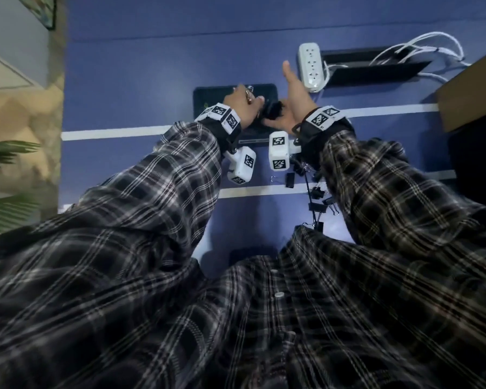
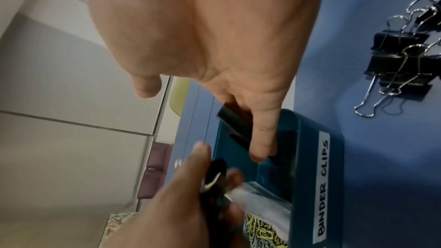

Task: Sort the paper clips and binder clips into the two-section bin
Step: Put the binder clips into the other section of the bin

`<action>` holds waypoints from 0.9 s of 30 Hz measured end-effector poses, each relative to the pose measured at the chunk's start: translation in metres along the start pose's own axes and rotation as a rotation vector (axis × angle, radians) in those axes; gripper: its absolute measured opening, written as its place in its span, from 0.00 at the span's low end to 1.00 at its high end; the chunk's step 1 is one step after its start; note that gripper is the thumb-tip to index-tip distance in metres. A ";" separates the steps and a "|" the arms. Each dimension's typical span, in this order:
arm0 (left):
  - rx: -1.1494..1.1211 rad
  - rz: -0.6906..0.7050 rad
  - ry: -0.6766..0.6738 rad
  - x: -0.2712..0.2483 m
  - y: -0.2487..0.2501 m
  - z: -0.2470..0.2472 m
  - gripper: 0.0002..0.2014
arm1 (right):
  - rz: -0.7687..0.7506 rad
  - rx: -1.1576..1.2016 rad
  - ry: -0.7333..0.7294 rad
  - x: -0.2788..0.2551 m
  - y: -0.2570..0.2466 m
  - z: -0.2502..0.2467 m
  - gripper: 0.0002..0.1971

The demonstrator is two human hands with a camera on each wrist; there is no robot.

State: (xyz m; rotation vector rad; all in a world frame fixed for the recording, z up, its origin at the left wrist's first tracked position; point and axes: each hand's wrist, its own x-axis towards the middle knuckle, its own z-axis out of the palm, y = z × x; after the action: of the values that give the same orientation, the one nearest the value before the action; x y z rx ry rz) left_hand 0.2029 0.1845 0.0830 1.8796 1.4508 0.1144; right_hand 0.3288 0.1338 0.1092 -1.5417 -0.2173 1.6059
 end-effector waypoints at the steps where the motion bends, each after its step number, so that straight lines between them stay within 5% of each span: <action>1: -0.013 0.008 0.007 0.004 0.003 0.003 0.20 | 0.025 0.005 0.000 0.001 0.002 -0.002 0.48; 3: -0.014 0.021 -0.013 0.006 0.011 0.009 0.25 | 0.020 -0.014 0.020 -0.002 0.003 -0.008 0.50; 5: 0.013 0.045 -0.009 0.001 0.014 0.011 0.27 | -0.043 -0.082 0.090 -0.003 0.007 -0.015 0.40; 10: 0.000 0.279 0.296 -0.030 -0.034 -0.006 0.22 | -0.239 -0.398 0.515 0.002 0.046 -0.032 0.22; 12: -0.002 0.229 0.438 -0.046 -0.082 -0.007 0.17 | -0.236 -0.753 0.578 0.000 0.075 -0.044 0.16; 15: 0.086 -0.034 0.557 -0.076 -0.153 -0.006 0.15 | -0.258 -1.090 0.468 -0.012 0.120 -0.054 0.08; 18: 0.216 -0.255 0.339 -0.099 -0.201 0.002 0.23 | -0.354 -1.345 0.385 -0.019 0.152 -0.063 0.18; 21: 0.284 -0.217 0.163 -0.109 -0.218 0.015 0.24 | -0.426 -1.518 0.377 -0.024 0.174 -0.069 0.26; 27: 0.266 -0.146 0.182 -0.122 -0.214 0.029 0.20 | -0.379 -1.514 0.341 -0.025 0.179 -0.066 0.23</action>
State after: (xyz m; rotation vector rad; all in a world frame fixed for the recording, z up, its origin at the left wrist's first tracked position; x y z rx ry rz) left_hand 0.0036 0.0820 -0.0224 2.0070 1.7967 0.0238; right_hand 0.3011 -0.0194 -0.0045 -2.5426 -1.6833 0.6942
